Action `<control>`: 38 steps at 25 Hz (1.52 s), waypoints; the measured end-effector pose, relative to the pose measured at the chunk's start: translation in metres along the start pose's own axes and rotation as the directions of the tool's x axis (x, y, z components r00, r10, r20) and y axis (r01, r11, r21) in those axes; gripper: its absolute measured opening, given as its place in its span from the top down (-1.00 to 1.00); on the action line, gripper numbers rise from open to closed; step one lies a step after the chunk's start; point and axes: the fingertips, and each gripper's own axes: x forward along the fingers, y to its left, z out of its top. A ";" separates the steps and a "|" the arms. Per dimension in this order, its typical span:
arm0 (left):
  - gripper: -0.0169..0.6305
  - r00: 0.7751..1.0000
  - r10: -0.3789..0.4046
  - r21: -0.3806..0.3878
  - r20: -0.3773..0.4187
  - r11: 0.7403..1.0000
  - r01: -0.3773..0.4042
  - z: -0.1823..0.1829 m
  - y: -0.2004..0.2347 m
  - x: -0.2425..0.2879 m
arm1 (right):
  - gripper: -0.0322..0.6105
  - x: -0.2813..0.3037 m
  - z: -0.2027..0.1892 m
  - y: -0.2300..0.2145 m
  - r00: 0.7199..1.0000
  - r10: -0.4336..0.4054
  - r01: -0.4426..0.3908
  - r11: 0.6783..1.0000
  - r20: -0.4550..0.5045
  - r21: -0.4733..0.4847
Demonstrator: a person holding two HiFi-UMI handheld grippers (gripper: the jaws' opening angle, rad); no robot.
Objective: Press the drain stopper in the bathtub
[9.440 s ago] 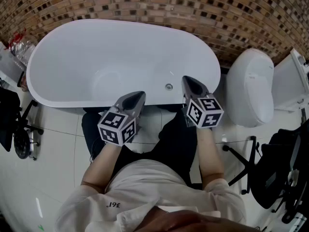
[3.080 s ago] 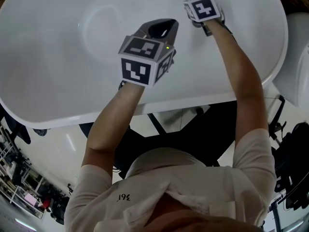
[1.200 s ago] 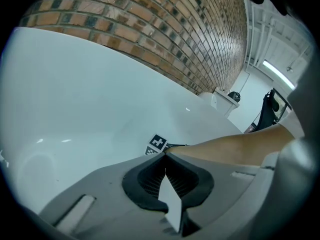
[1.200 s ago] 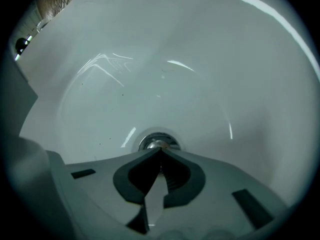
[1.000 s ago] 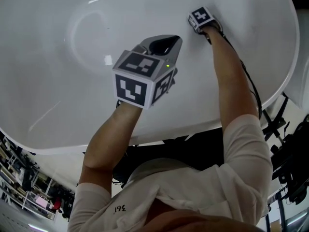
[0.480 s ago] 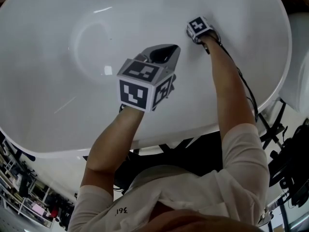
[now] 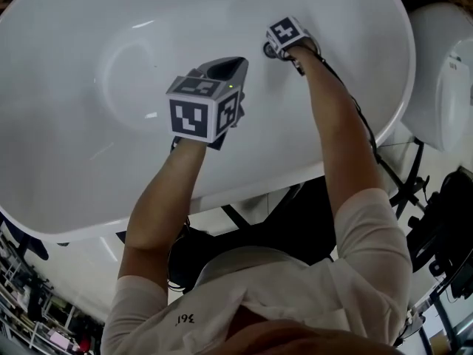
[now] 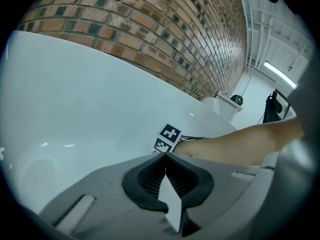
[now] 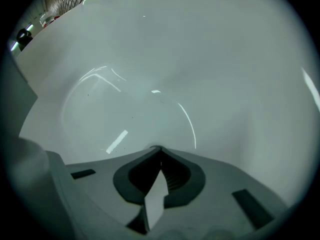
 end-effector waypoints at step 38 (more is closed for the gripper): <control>0.92 0.990 0.139 -0.055 -0.037 0.988 -0.141 -0.008 0.007 -0.010 | 0.86 -0.114 0.016 0.016 0.985 -0.008 0.013 0.999 0.170 -0.033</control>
